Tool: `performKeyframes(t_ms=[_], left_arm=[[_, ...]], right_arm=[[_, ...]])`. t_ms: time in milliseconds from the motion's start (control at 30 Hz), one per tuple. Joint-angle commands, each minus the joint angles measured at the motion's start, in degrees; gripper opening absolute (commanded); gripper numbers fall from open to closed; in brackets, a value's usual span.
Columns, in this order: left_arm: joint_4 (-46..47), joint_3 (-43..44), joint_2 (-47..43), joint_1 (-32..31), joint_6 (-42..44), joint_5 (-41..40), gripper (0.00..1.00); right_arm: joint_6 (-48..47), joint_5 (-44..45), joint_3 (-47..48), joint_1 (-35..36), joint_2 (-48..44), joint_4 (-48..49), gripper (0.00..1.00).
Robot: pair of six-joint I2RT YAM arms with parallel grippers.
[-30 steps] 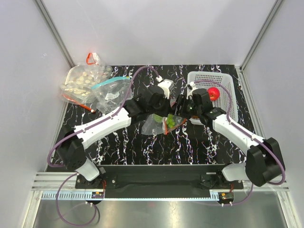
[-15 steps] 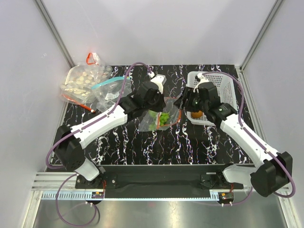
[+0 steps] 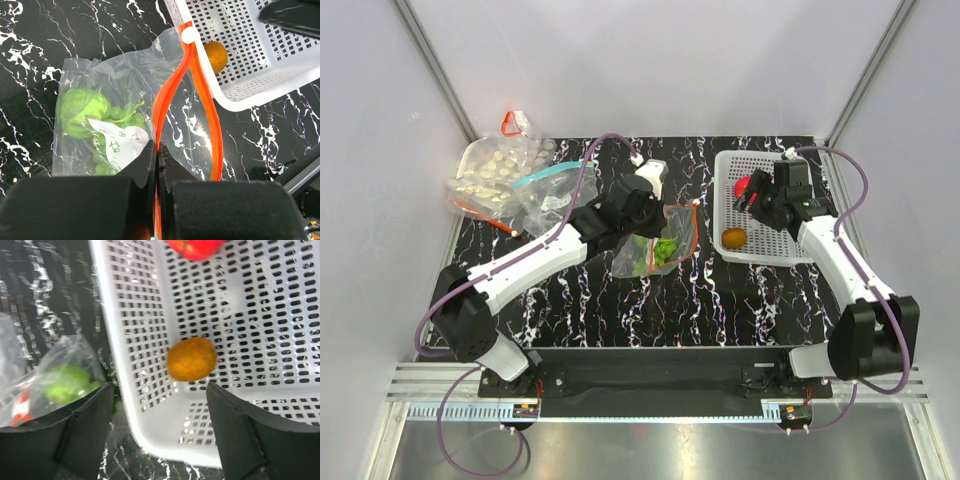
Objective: Place the food in the zip-top bag and seal the zipper
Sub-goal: Pick up the fake fruit from the bin.
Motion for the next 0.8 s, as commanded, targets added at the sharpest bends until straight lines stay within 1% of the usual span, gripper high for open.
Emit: performKeyframes(t_ms=[0,200,267,433,467,567,667,700,767], left_arm=[[2.60,-0.03,-2.33,-0.43,0.59,-1.88,0.00],[2.78,-0.11,-2.16,-0.96,1.03,-2.67,0.00],[2.78,-0.11,-2.25,-1.14,1.11,-2.85,0.00],[1.99,0.50,-2.68,-1.49,1.90,-4.25,0.00],[1.90,0.50,-2.77,-1.66,2.17,-4.86,0.00],[1.90,0.15,-3.12,-1.75,2.52,-5.57,0.00],[1.81,-0.11,-3.30,-1.93,2.61,-5.75,0.00],[1.90,-0.11,-3.21,-1.93,2.70,-5.84,0.00],[1.73,-0.11,-3.21,-1.93,2.78,-6.10,0.00]], right_arm=[[0.54,0.80,1.08,-1.65,3.16,0.89,0.83],[2.47,0.19,0.99,-2.54,12.12,5.55,0.89],[3.87,-1.22,1.43,-2.54,15.54,7.04,0.91],[5.90,-0.26,3.10,-2.54,21.79,8.28,0.91],[6.25,-0.25,3.53,-2.54,23.46,8.36,0.90],[7.13,1.59,3.28,-2.54,25.49,8.62,0.83],[7.66,1.59,2.05,-2.63,25.67,10.20,0.64],[7.74,1.85,1.52,-2.63,25.32,10.47,0.55],[8.18,2.29,-0.23,-2.71,23.23,11.52,0.48]])
